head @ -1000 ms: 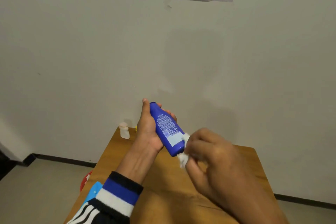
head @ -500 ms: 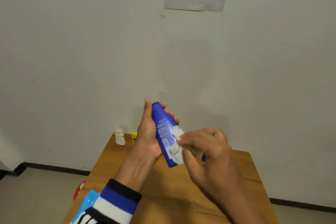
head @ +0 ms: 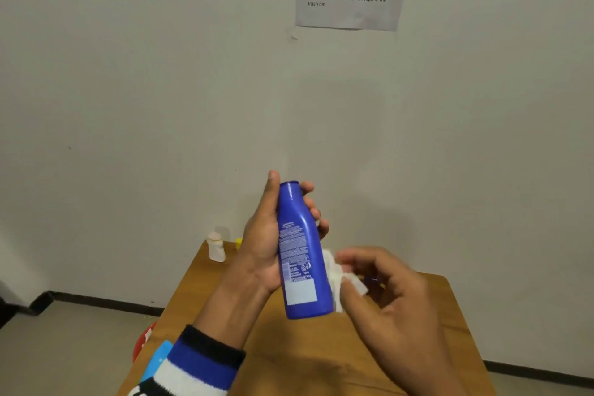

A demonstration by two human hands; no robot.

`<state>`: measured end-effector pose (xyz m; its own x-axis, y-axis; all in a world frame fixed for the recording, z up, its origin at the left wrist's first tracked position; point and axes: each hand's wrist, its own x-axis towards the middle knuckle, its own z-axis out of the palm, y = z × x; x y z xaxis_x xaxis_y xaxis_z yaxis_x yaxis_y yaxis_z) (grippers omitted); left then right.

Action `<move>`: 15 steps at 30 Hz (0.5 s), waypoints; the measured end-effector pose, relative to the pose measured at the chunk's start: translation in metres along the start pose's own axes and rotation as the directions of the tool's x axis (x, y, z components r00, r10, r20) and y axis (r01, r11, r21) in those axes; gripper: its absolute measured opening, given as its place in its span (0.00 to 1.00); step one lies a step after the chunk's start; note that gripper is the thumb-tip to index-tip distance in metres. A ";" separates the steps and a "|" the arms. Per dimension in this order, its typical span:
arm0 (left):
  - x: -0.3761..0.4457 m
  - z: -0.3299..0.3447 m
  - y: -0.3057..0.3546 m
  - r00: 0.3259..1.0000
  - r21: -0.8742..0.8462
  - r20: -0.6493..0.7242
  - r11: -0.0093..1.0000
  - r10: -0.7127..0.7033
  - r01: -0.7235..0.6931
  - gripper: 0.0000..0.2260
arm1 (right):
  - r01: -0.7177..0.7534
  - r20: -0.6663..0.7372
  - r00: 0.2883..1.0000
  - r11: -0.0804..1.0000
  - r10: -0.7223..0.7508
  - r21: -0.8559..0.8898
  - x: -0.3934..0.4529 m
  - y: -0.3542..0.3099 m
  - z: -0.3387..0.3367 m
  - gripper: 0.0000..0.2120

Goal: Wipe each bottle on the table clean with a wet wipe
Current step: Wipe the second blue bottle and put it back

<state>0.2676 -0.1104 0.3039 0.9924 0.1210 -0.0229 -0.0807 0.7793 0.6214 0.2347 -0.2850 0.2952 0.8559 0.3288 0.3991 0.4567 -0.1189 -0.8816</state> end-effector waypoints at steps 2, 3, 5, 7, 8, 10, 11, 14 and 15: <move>-0.003 0.002 -0.015 0.999 0.062 -0.015 0.997 -0.036 0.037 0.23 | 0.118 -0.056 0.991 0.990 -0.122 -0.075 0.011 -0.006 -0.003 0.11; -0.004 0.003 -0.021 0.998 0.073 -0.025 0.996 -0.053 0.055 0.23 | 0.173 -0.076 0.979 0.972 -0.187 -0.159 0.014 -0.008 -0.002 0.11; -0.003 0.004 -0.028 0.995 0.008 -0.072 0.997 -0.071 0.072 0.22 | 0.239 -0.090 0.957 0.928 -0.274 -0.286 0.014 -0.006 0.004 0.07; 0.002 0.000 -0.025 0.986 -0.053 -0.164 0.998 -0.029 0.020 0.21 | 0.255 -0.060 0.956 0.913 -0.288 -0.319 0.004 0.003 0.009 0.04; 0.005 -0.004 -0.022 0.974 -0.058 -0.226 0.998 0.004 -0.018 0.21 | 0.274 -0.032 0.954 0.907 -0.299 -0.320 -0.005 0.011 0.011 0.05; 0.010 -0.014 -0.016 0.941 -0.080 -0.335 0.993 0.050 -0.081 0.20 | 0.272 0.002 0.959 0.923 -0.282 -0.274 -0.025 0.026 0.016 0.02; 0.011 -0.018 -0.014 0.922 -0.104 -0.383 0.989 0.056 -0.103 0.20 | 0.235 0.007 0.971 0.946 -0.239 -0.224 -0.033 0.031 0.021 0.06; 0.016 -0.022 -0.017 0.875 -0.145 -0.483 0.982 0.038 -0.123 0.21 | 0.163 -0.075 0.982 0.980 -0.172 -0.116 -0.042 0.039 0.032 0.14; 0.016 -0.020 -0.019 0.865 -0.160 -0.502 0.980 0.025 -0.121 0.22 | 0.155 -0.137 0.977 0.986 -0.162 -0.056 -0.038 0.039 0.029 0.12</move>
<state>0.2834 -0.1109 0.2760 0.8094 0.4324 -0.3973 -0.2137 0.8471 0.4865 0.2126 -0.2748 0.2385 0.7959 0.2123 0.5670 0.5970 -0.1191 -0.7934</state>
